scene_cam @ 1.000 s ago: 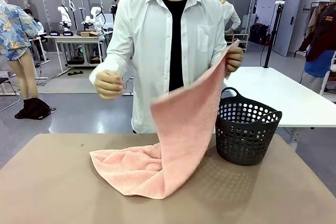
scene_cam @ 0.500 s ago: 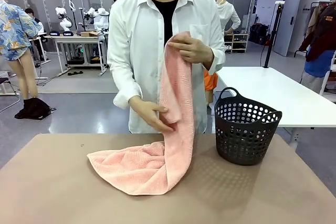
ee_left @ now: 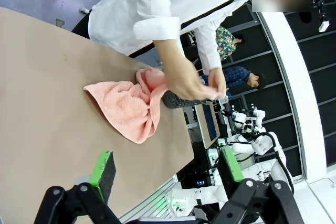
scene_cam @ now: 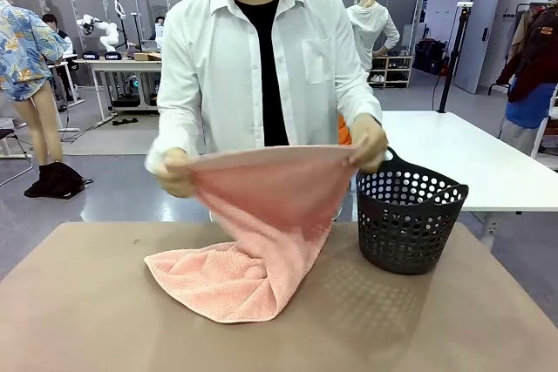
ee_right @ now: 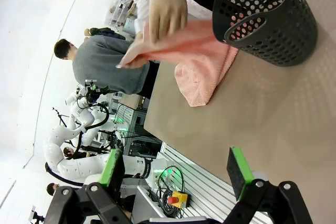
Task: Fold the towel.
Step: Grab the top end of the 100 cm Hotel Towel extended by the human.
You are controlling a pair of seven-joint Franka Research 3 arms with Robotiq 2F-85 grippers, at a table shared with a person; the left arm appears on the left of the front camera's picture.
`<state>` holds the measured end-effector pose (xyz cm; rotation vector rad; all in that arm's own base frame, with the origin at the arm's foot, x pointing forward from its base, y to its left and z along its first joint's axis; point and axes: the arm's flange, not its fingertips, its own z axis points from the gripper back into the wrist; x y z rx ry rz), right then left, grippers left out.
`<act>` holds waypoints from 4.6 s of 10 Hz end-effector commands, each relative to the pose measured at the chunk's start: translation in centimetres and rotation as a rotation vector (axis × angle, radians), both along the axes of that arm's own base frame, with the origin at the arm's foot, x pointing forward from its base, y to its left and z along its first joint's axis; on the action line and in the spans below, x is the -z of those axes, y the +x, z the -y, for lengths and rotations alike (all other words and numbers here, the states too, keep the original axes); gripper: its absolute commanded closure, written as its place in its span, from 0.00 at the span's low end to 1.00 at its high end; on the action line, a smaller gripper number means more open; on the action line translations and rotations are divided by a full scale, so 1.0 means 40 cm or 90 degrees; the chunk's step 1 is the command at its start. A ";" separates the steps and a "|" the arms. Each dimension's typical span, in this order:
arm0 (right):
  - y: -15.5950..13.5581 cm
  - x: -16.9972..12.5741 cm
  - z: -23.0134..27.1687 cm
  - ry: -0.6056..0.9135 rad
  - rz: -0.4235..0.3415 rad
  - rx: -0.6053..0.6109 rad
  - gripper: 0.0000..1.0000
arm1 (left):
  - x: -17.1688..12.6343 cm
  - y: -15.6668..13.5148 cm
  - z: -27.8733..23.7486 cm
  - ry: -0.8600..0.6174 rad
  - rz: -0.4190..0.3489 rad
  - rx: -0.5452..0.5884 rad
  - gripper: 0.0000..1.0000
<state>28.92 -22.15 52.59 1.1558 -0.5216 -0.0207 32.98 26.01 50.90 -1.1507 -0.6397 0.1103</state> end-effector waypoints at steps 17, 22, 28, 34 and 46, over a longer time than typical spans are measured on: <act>-0.064 -0.538 -0.274 -0.506 0.394 -0.235 0.00 | -0.612 -0.051 0.302 0.689 0.488 0.315 0.00; -0.074 -0.577 -0.505 -0.627 0.473 -0.322 0.00 | -0.584 -0.071 0.575 0.838 0.572 0.407 0.00; -0.071 -0.598 -0.521 -0.622 0.478 -0.336 0.00 | -0.599 -0.061 0.593 0.813 0.572 0.427 0.00; -0.049 -0.672 -0.667 -0.745 0.567 -0.492 0.00 | -0.701 -0.033 0.738 0.847 0.573 0.507 0.00; 0.049 -0.625 -1.028 -0.857 0.601 -0.718 0.00 | -0.643 0.082 1.292 1.033 0.454 0.686 0.00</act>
